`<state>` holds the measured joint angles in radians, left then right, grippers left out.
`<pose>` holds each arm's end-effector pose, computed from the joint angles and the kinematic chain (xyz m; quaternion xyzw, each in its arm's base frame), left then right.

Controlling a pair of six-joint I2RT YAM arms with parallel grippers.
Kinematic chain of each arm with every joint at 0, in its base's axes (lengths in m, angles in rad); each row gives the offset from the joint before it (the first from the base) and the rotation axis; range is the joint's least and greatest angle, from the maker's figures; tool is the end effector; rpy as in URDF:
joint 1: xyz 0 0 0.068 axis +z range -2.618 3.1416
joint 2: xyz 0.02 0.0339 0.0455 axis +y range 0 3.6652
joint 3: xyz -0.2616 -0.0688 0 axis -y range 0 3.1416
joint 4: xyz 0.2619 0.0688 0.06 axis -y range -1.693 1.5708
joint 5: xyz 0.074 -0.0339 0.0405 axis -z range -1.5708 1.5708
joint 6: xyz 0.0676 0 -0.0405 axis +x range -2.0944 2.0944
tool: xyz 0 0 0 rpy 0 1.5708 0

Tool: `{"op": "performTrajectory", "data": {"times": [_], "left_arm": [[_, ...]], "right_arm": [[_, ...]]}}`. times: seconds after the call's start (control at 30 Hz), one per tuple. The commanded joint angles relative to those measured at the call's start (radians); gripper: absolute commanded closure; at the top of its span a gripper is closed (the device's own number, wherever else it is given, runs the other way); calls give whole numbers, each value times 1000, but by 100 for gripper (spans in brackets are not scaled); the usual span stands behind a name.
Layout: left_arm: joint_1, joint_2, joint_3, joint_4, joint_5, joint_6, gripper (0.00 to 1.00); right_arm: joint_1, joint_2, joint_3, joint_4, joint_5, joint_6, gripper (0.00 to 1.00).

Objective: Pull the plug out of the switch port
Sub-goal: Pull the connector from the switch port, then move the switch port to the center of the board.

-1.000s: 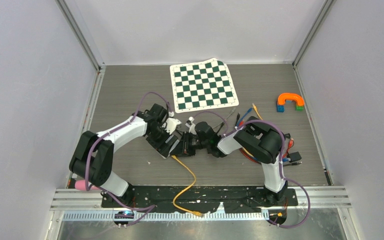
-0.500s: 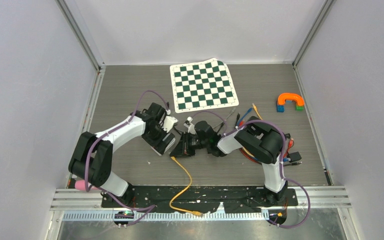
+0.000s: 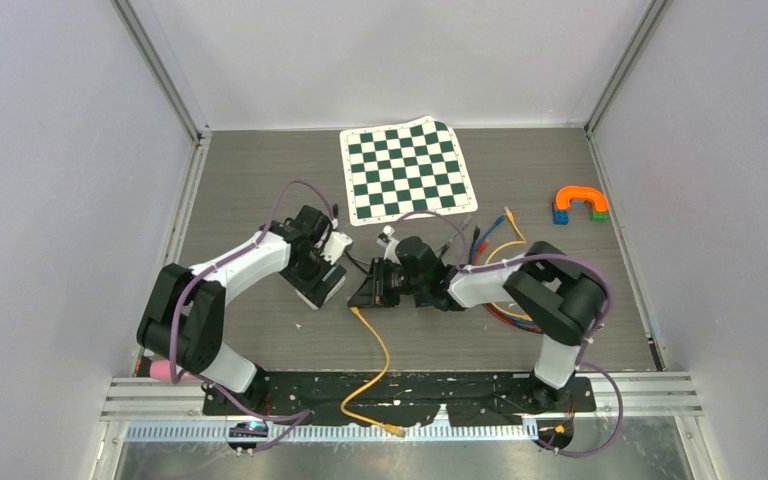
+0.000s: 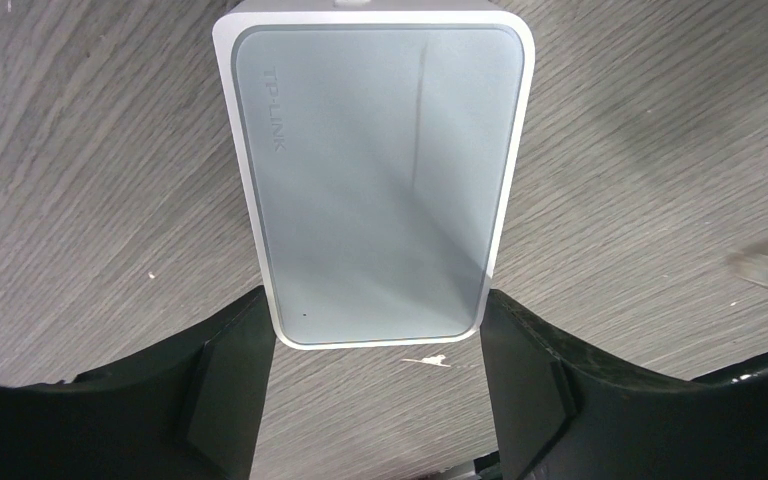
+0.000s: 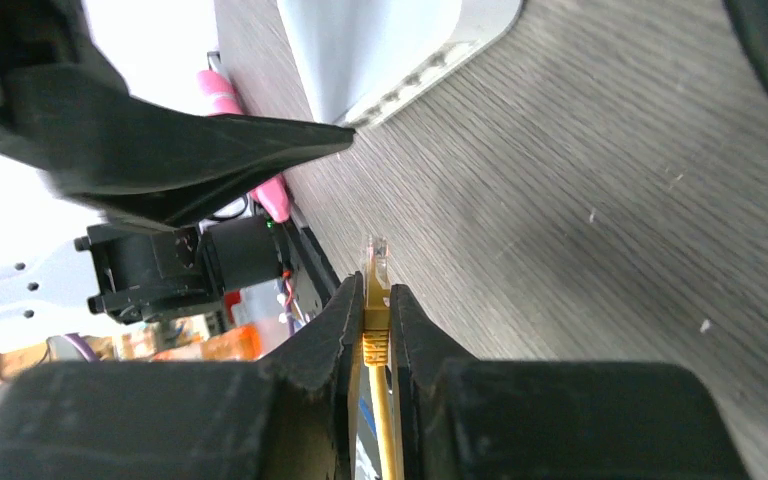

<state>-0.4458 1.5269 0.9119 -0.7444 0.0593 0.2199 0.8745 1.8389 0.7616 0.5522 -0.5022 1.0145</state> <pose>0.2570 -0.1273 0.1344 0.3277 0.9384 -0.0412 0.1015 0.2197 0.3136 0.0967 -0.0651 0.8459 0.5181 0.1091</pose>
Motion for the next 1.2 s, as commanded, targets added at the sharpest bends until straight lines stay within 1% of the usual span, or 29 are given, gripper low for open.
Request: {"op": "performTrajectory", "data": {"times": [0.0,0.03,0.1,0.13,0.17,0.3,0.43,0.5,0.53,0.57,0.63,0.73,0.83,0.87,0.93,0.97,1.03,1.17], "left_arm": [[1,-55,10,-2,-22,-2,21],[1,-61,9,-1,-24,-2,16],[2,-71,5,-2,-26,-3,10],[1,-76,5,-1,-28,-5,4],[2,-81,4,-1,-33,-6,1],[2,-115,0,3,-89,-29,0],[5,-223,-17,51,-146,-93,0],[5,-294,-19,84,-155,-140,0],[6,-332,-23,119,-167,-171,1],[6,-373,-32,157,-179,-202,0],[6,-454,-59,240,-216,-311,0],[7,-551,-105,335,-291,-483,1],[13,-607,-153,377,-396,-573,0],[20,-623,-181,394,-434,-599,1],[48,-649,-222,376,-481,-671,0],[67,-658,-233,367,-466,-699,0],[99,-666,-239,373,-350,-719,0],[98,-650,-239,444,-165,-888,1]], "right_arm": [[-12,-175,19,-178,150,-166,95],[-15,-208,18,-209,176,-176,95],[-22,-254,19,-247,207,-201,95],[-24,-268,19,-260,231,-217,95],[-27,-298,20,-287,244,-225,95],[-34,-385,26,-362,306,-272,95],[-37,-495,34,-454,397,-331,95],[-36,-567,47,-514,473,-380,95],[-37,-618,57,-530,541,-410,95],[-37,-643,63,-570,573,-446,95],[-37,-715,82,-599,652,-505,95],[-38,-816,116,-611,731,-586,95],[-39,-895,128,-577,692,-692,95],[-39,-944,120,-528,683,-699,95],[-39,-1002,98,-493,685,-699,95],[-39,-1015,95,-492,695,-698,95],[-39,-1038,100,-514,710,-692,95],[-38,-1036,89,-540,723,-654,95]]}}
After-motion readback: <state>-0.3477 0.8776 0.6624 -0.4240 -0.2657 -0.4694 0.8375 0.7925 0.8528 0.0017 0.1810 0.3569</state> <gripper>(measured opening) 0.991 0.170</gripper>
